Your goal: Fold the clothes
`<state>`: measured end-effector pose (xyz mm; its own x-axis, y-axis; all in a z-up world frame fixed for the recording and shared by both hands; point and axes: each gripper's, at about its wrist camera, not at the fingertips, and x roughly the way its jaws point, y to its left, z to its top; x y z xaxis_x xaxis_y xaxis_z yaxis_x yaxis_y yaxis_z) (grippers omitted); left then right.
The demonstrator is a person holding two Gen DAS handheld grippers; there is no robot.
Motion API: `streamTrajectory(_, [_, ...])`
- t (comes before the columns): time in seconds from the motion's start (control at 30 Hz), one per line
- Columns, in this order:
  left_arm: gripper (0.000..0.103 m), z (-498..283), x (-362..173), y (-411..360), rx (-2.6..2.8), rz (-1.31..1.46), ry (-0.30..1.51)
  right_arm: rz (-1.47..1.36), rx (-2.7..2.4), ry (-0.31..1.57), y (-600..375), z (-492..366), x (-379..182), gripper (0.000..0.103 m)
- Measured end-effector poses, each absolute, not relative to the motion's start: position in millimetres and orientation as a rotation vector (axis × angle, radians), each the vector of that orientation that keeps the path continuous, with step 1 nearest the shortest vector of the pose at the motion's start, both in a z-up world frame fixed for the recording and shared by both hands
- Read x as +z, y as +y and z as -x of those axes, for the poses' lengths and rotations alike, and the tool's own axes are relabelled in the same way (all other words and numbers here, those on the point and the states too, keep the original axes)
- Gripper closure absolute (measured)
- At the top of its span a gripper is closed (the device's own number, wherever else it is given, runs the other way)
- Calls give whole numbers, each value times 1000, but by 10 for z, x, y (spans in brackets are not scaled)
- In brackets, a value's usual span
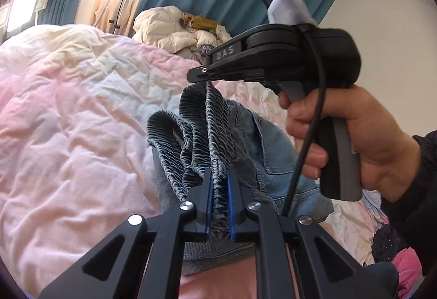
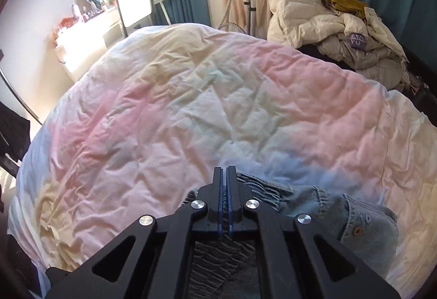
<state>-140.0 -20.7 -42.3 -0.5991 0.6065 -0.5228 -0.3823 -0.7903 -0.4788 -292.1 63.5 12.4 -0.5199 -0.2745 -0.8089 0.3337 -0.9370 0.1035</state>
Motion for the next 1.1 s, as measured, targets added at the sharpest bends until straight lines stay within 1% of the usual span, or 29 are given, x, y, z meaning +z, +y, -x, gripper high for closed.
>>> streamTrajectory(0.07, [94, 1391, -474, -235, 2344, 973, -457, -1293, -2451, 60, 552, 2932, 42, 103])
streamTrajectory(0.23, [94, 1509, -718, -267, 2331, 1106, -507, -1432, -2411, 28, 535, 3026, -606, 103])
streamTrajectory(0.3, [93, 1550, -761, -278, 2325, 1127, -521, -1422, -2405, -1, 569, 3020, -771, 103])
streamTrajectory(0.37, [93, 1575, -802, -286, 2324, 1135, -521, -1388, -2411, -21, 591, 3010, -817, 103])
streamTrajectory(0.47, [93, 1581, -809, -304, 2309, 1118, -556, -1353, -2407, -63, 659, 2983, -731, 103])
streamTrajectory(0.57, [93, 1576, -753, -311, 2312, 1088, -571, -1282, -2424, -98, 776, 2870, -483, 103])
streamTrajectory(0.63, [91, 1570, -739, -277, 2350, 1105, -529, -1237, -2456, -104, 882, 2754, -279, 103])
streamTrajectory(0.67, [87, 1572, -740, -266, 2373, 1112, -506, -1217, -2474, -115, 949, 2683, -187, 103])
streamTrajectory(0.7, [86, 1580, -745, -262, 2384, 1115, -494, -1198, -2494, -125, 1024, 2595, -101, 103])
streamTrajectory(0.77, [85, 1585, -739, -271, 2379, 1124, -506, -1161, -2536, -141, 1184, 2392, 58, 102])
streamTrajectory(0.83, [75, 1569, -705, -298, 2389, 1120, -501, -1126, -2579, -158, 1358, 2149, 184, 102])
streamTrajectory(0.9, [49, 1531, -700, -351, 2390, 1116, -527, -1110, -2614, -182, 1559, 1896, 245, 102])
streamTrajectory(0.97, [43, 1470, -714, -440, 2354, 1118, -613, -1108, -2650, -200, 1769, 1651, 253, 102])
streamTrajectory(1.03, [34, 1431, -725, -499, 2302, 1138, -688, -1121, -2692, -208, 1973, 1418, 221, 102])
streamTrajectory(1.07, [28, 1403, -729, -520, 2281, 1143, -718, -1133, -2710, -218, 2077, 1303, 185, 102])
streamTrajectory(1.1, [25, 1354, -723, -530, 2263, 1143, -743, -1145, -2727, -235, 2179, 1196, 146, 102])
